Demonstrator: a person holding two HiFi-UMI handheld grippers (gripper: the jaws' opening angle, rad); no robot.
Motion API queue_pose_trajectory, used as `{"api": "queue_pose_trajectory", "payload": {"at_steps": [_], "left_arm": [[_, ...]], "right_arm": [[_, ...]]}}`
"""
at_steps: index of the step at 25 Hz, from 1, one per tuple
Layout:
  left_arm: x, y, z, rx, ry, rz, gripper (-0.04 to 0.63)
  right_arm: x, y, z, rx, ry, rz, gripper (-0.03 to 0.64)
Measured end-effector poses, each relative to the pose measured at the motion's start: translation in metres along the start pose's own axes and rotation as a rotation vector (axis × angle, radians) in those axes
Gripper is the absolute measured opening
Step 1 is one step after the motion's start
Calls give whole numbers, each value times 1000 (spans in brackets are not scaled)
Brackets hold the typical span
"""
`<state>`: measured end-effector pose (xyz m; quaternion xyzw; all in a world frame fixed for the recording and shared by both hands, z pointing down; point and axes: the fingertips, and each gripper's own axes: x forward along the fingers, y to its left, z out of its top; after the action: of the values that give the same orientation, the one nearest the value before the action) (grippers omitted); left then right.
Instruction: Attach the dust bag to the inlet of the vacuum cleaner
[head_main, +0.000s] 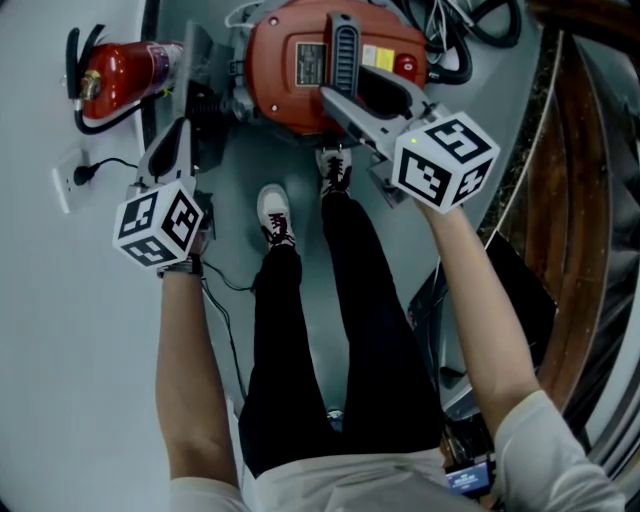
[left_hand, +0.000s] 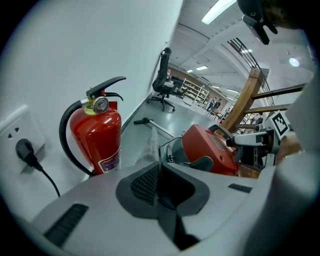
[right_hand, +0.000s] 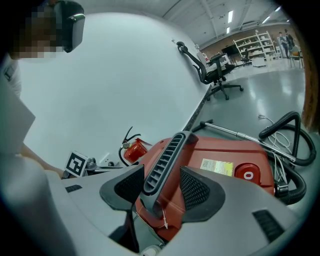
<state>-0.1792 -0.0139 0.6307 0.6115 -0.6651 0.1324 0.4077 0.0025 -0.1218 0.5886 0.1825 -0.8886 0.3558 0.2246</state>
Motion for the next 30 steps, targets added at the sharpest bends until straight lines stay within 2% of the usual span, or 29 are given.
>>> {"api": "queue_pose_trajectory", "payload": {"at_steps": [2, 7, 11, 14, 17, 24, 30], "left_arm": [[0, -1, 0, -27, 7, -19, 17], [1, -1, -2, -152, 14, -62, 15], [1, -1, -5, -306, 10, -121, 15], [0, 0, -5, -364, 15, -151, 15], [1, -1, -4, -377, 23, -177, 15], [2, -4, -5, -331, 60, -195, 15], [2, -6, -6, -346, 71, -217, 15]], "right_arm": [[0, 0, 0, -2, -2, -1, 219], [-1, 0, 0, -7, -12, -8, 219], [0, 0, 0, -5, -2, -1, 219], [0, 0, 0, -7, -1, -1, 219], [0, 1, 0, -11, -7, -2, 219], [0, 1, 1, -19, -14, -4, 219], [0, 1, 0, -22, -17, -6, 219]]}}
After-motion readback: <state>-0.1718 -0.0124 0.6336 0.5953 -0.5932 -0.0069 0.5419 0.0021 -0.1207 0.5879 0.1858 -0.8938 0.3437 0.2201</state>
